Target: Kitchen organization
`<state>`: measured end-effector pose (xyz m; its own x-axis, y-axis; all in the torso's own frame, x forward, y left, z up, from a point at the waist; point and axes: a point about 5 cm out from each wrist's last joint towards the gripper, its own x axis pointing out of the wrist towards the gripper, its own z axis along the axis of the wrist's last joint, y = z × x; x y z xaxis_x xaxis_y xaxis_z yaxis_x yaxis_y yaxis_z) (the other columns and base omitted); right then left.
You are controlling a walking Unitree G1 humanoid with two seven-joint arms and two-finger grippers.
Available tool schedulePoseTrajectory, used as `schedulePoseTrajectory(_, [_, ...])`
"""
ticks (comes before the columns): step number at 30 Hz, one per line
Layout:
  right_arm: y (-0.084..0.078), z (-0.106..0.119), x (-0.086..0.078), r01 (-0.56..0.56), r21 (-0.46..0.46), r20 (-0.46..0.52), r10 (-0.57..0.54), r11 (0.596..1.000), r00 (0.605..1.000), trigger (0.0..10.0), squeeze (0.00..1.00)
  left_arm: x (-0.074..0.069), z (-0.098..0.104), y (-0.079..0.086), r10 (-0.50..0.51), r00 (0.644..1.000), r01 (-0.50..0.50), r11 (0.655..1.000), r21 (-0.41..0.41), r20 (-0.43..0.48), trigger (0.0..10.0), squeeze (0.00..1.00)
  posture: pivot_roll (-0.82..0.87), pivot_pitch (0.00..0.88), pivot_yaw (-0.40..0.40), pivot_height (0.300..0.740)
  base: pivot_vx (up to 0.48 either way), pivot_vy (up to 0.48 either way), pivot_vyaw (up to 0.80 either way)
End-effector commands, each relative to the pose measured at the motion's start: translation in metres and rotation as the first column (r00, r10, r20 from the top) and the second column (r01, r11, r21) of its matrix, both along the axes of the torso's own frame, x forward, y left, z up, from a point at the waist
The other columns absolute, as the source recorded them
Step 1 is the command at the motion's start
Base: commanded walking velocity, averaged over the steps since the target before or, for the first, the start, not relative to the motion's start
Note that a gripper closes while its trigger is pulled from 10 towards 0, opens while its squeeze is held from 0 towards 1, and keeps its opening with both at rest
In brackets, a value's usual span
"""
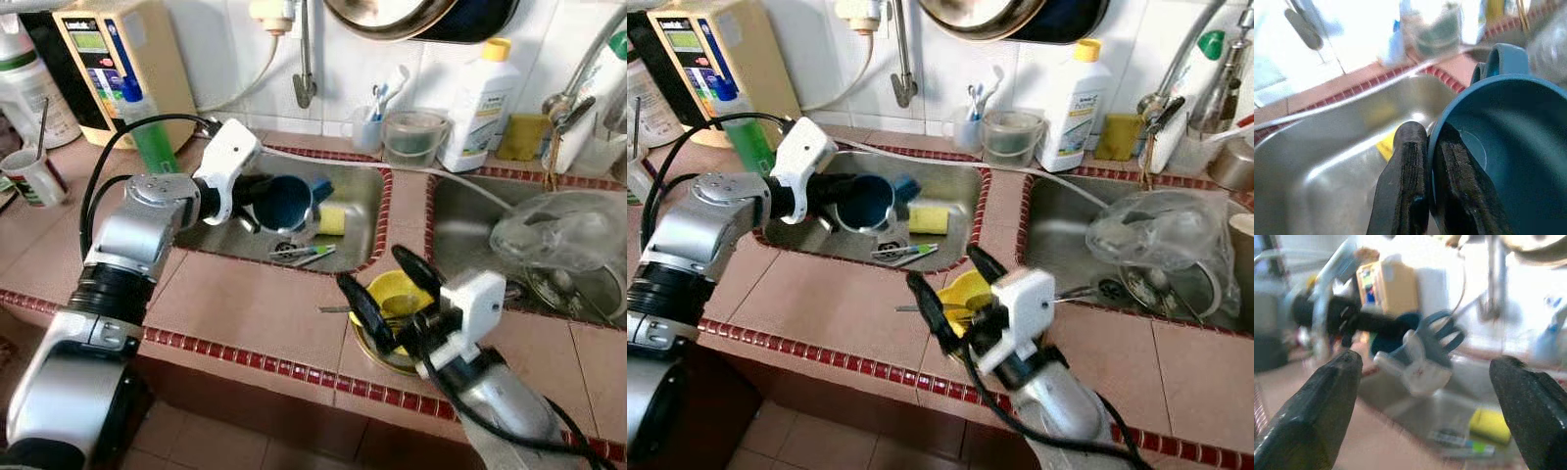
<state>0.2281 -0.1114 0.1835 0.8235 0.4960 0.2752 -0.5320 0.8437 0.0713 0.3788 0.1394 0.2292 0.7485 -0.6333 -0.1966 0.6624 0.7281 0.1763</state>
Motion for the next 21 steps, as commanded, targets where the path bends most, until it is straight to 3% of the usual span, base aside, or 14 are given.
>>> schedulePoseTrajectory(1, [-0.004, 0.000, 0.004, 0.030, 0.013, -0.005, -0.030, 0.999, 1.000, 10.0, 0.00, 0.001, 0.008, 0.005, 0.052, 0.997, -0.050, 0.998, -0.049, 0.054, 10.0, 0.00, 0.01, 0.010, 0.039, 0.740, 0.000, 0.000, 0.00])
schedulePoseTrajectory(5, [-0.008, 0.005, 0.018, 0.094, 0.036, -0.002, -0.094, 0.995, 0.996, 10.0, 0.00, 0.002, 0.005, 0.006, 0.174, 0.979, -0.161, 0.980, -0.116, 0.110, 10.0, 0.00, 0.02, 0.004, 0.026, 0.740, 0.000, 0.000, 0.00])
schedulePoseTrajectory(8, [-0.017, 0.010, 0.040, 0.233, 0.035, -0.010, -0.233, 0.972, 0.972, 10.0, 0.00, -0.003, -0.003, 0.004, 0.291, 0.947, -0.258, 0.942, -0.216, 0.138, 10.0, 0.00, 0.03, 0.000, 0.007, 0.740, 0.000, 0.000, 0.00])
schedulePoseTrajectory(13, [-0.022, 0.007, 0.057, 0.330, 0.015, -0.071, -0.328, 0.944, 0.942, 10.0, 0.00, -0.009, -0.010, 0.004, 0.376, 0.908, -0.325, 0.911, -0.256, 0.185, 10.0, 0.00, 0.04, 0.000, 0.005, 0.740, 0.000, 0.000, 0.00])
schedulePoseTrajectory(15, [-0.024, 0.008, 0.066, 0.374, -0.005, -0.042, -0.373, 0.928, 0.927, 10.0, 0.00, -0.015, -0.024, -0.001, 0.420, 0.889, -0.362, 0.888, -0.282, 0.181, 10.0, 0.00, 0.05, 0.000, -0.002, 0.740, 0.000, 0.000, 0.00])
schedulePoseTrajectory(21, [-0.026, 0.008, 0.081, 0.417, 0.005, -0.071, -0.416, 0.909, 0.907, 10.0, 0.00, -0.023, -0.033, -0.008, 0.453, 0.860, -0.390, 0.880, -0.271, 0.234, 10.0, 0.00, 0.06, 0.000, -0.018, 0.740, 0.000, 0.000, 0.00])
